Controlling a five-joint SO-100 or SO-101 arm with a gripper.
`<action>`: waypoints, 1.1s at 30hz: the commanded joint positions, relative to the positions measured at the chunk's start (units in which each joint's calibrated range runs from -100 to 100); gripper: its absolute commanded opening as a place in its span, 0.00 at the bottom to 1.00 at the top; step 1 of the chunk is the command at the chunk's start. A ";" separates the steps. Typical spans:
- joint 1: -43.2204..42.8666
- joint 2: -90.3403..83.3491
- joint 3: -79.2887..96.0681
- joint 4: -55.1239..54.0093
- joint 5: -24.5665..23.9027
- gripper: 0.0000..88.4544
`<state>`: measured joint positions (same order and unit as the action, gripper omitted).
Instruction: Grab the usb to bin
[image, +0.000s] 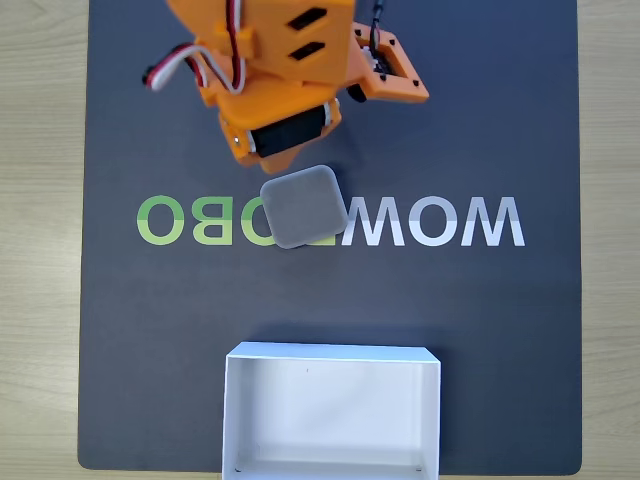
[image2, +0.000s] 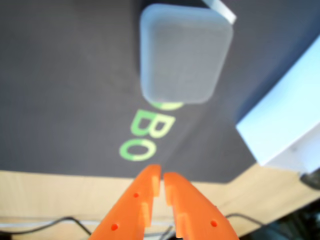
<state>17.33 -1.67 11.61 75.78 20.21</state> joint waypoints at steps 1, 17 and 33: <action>-0.07 2.72 -2.13 0.39 3.40 0.01; -0.33 8.91 -3.03 2.23 0.72 0.01; -0.66 10.10 -2.04 1.53 -1.49 0.49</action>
<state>16.98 7.77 11.34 77.59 18.69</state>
